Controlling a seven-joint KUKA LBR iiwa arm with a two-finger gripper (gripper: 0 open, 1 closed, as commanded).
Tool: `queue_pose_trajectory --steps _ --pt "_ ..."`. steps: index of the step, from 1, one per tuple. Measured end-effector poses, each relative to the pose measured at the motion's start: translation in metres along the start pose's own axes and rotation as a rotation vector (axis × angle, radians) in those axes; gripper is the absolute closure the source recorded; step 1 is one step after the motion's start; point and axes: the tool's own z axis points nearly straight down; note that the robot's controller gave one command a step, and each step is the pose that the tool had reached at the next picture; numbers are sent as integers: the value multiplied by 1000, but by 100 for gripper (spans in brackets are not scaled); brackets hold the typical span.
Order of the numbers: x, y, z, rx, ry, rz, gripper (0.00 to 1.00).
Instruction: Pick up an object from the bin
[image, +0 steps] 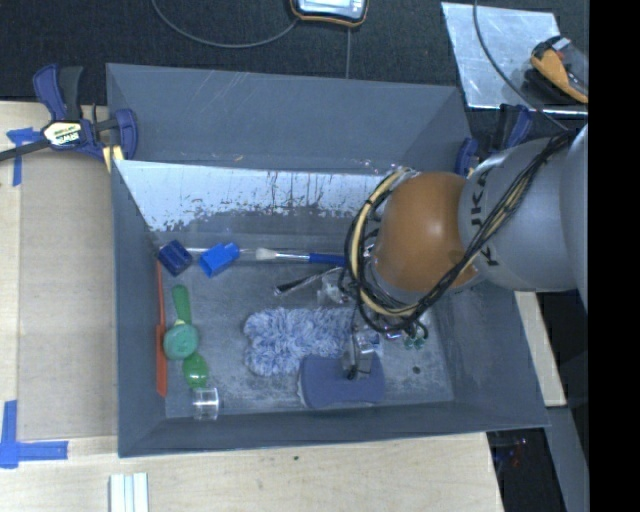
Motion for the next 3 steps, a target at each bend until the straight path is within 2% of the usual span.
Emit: queue_pose_trajectory --steps 1,2,3 --pt "0 17 -1 -2 -6 -68 0" --pt "-2 0 -2 1 -7 -4 100" --pt "-2 0 -2 1 -7 -4 100"
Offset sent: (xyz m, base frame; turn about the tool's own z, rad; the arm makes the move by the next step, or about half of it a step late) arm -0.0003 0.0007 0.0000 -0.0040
